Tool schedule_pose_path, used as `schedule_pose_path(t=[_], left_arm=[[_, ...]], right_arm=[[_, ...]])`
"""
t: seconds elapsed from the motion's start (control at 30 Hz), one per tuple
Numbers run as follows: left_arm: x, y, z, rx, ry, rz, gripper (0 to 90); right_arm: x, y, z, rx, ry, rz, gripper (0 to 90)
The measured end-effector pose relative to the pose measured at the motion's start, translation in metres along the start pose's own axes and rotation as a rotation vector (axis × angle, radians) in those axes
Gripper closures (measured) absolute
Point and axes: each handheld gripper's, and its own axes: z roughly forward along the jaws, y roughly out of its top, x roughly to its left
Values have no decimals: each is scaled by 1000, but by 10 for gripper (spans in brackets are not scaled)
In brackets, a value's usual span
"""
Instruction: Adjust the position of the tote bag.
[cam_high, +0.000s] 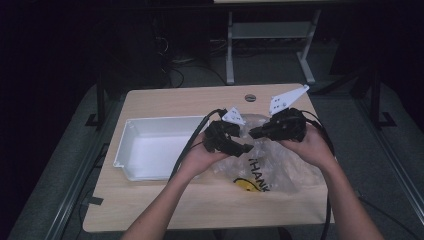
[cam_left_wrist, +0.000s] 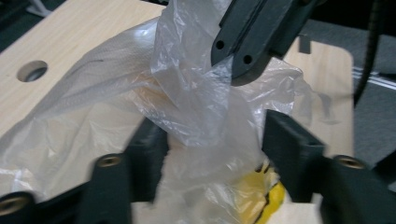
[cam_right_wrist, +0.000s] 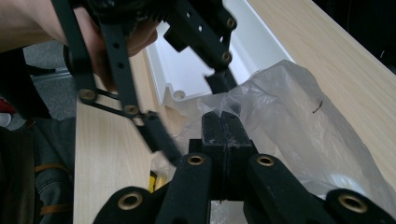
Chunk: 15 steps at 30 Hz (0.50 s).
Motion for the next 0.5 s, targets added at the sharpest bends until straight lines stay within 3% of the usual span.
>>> schedule_pose_path(t=[0.27, 0.37, 0.4, 0.43, 0.5], left_arm=[[-1, 0, 5, 39, 11, 40, 877], [2, -1, 4, 49, 21, 28, 896], [3, -1, 2, 54, 27, 26, 896], [4, -2, 2, 45, 34, 13, 897], [6, -3, -1, 42, 39, 0, 897]], right_arm=[[0, -4, -1, -21, 3, 5, 887], [0, -5, -1, -14, -13, 15, 775], [0, -5, -1, -14, -13, 15, 775], [0, -5, -3, -22, -33, 17, 699], [0, -6, -5, -27, -34, 23, 678]])
